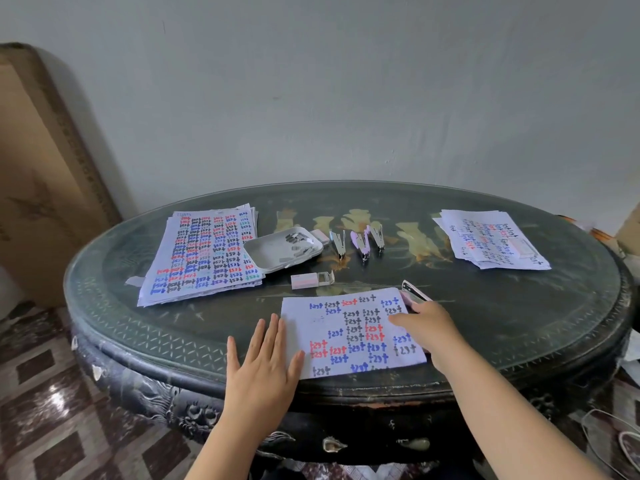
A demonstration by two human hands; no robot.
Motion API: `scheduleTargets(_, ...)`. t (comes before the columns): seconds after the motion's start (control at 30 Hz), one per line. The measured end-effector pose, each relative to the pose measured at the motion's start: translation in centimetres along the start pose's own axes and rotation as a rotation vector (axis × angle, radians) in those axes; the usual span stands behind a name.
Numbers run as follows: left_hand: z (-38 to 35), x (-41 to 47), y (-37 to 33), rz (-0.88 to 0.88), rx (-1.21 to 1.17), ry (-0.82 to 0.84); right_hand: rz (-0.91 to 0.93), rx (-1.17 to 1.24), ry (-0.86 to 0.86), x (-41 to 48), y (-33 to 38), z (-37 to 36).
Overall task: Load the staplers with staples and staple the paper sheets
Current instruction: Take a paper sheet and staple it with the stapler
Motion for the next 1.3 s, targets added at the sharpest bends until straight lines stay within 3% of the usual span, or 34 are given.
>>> scheduleTargets(0.17,-0.1,0.0,0.0,-0.004,0.004,0.002,-0.121,-0.007,0.002,0.1,-0.5,0.2)
scheduleTargets(0.37,-0.1,0.0,0.1,-0.003,0.002,-0.003,-0.082,-0.078,0.064,-0.5,-0.2,-0.7)
scheduleTargets(0.53,-0.1,0.0,0.1,-0.005,0.005,0.0,0.065,-0.491,0.026,-0.8,-1.0,-0.5)
scheduleTargets(0.63,-0.1,-0.1,0.0,-0.002,-0.008,-0.012,0.051,-0.53,0.038,-2.9,-1.3,0.3)
scheduleTargets(0.93,0.2,-0.3,0.0,-0.002,-0.025,0.002,-0.099,0.133,0.004,-3.1,-1.6,0.9)
scheduleTargets(1.13,0.2,-0.3,0.2,0.018,-0.029,0.043,-0.032,0.376,0.086,-2.2,-0.5,-0.1)
scheduleTargets(1.23,1.5,0.0,0.7,0.098,-0.295,0.047,-0.007,0.508,0.191,-2.5,-0.3,-0.2)
scheduleTargets(1.3,2.7,0.2,1.3,0.175,-0.669,0.046,0.029,0.559,0.24,-2.9,-0.2,0.0)
Point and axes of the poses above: each hand's wrist, its own x-axis towards the middle knuckle, its own z-axis out of the back of the hand, y = z × x, the point moved 8 cm from there along x, towards the middle knuckle, and after that the axes turned 10 degrees about x, right-handed, at the moved point
